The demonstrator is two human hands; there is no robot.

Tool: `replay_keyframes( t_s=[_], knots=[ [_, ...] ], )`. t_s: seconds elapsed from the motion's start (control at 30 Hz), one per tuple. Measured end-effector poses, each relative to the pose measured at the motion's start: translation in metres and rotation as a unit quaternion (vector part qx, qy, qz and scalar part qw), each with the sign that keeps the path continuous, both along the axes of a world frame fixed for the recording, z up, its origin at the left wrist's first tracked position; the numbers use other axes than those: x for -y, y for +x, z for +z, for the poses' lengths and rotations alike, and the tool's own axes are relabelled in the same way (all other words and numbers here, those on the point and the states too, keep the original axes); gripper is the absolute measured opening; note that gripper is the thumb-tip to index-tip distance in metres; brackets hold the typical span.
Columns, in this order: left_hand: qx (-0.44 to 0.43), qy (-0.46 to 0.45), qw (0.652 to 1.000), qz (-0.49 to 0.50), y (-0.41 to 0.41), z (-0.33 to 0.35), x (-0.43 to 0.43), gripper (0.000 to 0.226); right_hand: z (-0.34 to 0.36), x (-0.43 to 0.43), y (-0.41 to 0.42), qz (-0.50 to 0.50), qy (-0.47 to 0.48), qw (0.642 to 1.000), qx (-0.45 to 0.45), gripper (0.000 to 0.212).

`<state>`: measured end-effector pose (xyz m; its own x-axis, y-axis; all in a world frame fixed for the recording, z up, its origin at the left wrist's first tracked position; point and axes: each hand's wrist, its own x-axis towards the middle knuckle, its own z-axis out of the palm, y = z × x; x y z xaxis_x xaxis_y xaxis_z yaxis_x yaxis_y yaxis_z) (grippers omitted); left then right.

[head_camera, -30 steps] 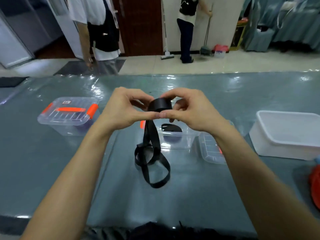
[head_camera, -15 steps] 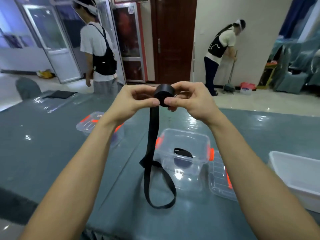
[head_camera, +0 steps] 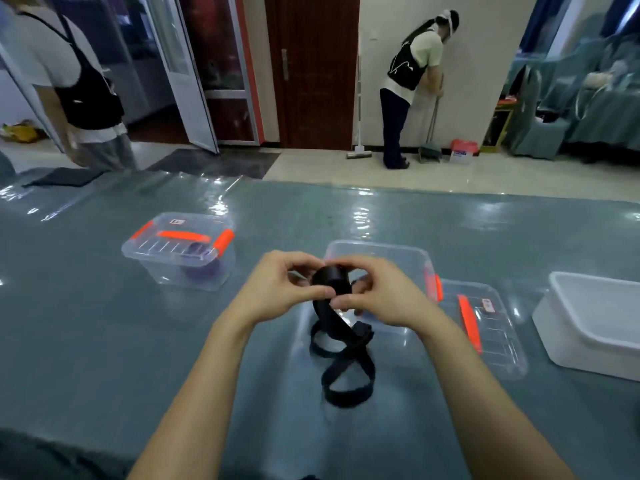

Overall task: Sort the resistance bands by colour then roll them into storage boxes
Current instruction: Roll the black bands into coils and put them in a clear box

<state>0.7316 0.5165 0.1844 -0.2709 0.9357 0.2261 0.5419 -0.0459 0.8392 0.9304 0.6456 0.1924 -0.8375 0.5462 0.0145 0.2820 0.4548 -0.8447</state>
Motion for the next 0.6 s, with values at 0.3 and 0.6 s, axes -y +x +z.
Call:
replay_keyframes(
  t_s=[0.3, 0.6],
  knots=[
    [-0.006, -0.024, 0.998, -0.061, 0.007, -0.016, -0.014, 0.047, -0.02, 0.013, 0.02, -0.095, 0.088, 0.992, 0.006, 0.031],
    [0.298, 0.06, 0.952, -0.031, 0.027, -0.036, -0.024, 0.046, -0.022, 0.023, 0.021, -0.127, -0.237, 0.921, -0.281, 0.037]
  ],
)
